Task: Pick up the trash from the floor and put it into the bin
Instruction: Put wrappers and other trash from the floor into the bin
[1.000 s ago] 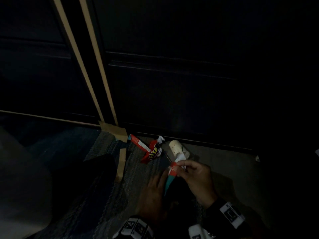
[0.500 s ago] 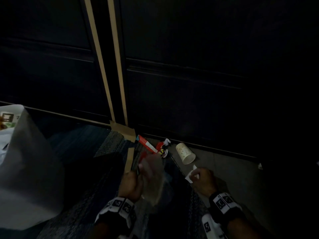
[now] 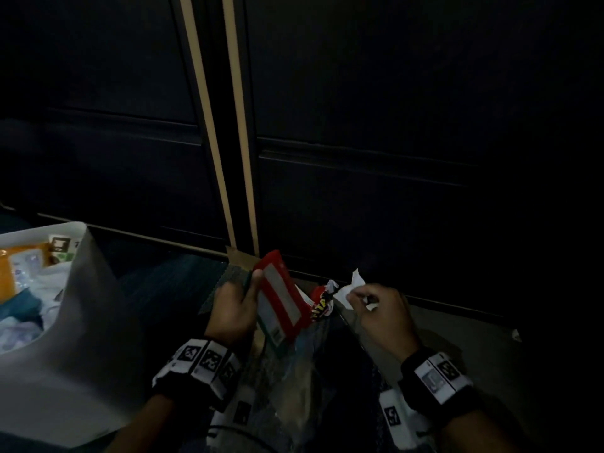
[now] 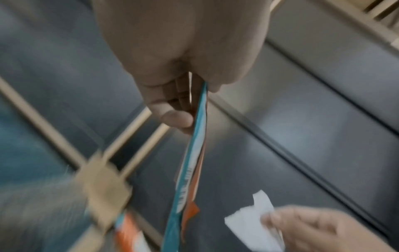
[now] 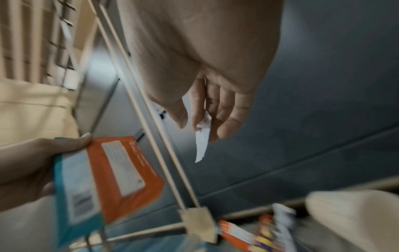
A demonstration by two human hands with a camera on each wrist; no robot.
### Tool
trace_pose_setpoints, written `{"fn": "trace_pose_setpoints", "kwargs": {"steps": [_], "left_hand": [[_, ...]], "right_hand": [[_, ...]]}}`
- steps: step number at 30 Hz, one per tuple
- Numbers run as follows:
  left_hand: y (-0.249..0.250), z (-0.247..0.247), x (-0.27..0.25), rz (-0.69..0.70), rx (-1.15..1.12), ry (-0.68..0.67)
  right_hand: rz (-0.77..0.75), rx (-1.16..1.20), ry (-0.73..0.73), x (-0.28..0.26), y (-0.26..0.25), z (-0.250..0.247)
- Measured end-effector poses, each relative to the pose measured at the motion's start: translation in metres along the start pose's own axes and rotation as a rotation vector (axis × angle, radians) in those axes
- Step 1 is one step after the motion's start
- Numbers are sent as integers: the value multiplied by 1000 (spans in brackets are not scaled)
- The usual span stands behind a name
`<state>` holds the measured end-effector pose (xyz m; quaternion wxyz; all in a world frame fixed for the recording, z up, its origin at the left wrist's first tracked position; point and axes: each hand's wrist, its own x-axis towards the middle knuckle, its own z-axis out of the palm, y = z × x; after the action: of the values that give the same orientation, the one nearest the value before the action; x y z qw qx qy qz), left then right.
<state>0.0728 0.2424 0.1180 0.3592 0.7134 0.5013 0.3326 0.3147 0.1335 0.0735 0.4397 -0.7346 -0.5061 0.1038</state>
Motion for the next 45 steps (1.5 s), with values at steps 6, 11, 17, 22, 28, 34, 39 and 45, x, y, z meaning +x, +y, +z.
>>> {"fn": "trace_pose_setpoints", "kwargs": {"steps": [6,11,17,22,28,34,39,45], "left_hand": [[8,-69,14,12,-119,136],[17,-134,12,134,16,314],[25,-214,-11,187,75,470],[17,-293,-31,324,328,753],[-11,-339,-36,360,658,833],[-55,-313,-39,290,693,363],[-77,-296,-37,146,624,-74],[-60,-292,-39,112,666,-379]], "right_hand": [[-87,142,-50,11,-51,12],[-183,248,-139,20,-96,40],[-299,330,-192,25,-170,88],[-519,321,-381,14,-243,129],[-840,111,-498,-4,-299,172],[-1028,-185,-502,-20,-315,200],[-1043,-241,-628,-29,-320,208],[-1042,55,-551,-27,-313,209]]}}
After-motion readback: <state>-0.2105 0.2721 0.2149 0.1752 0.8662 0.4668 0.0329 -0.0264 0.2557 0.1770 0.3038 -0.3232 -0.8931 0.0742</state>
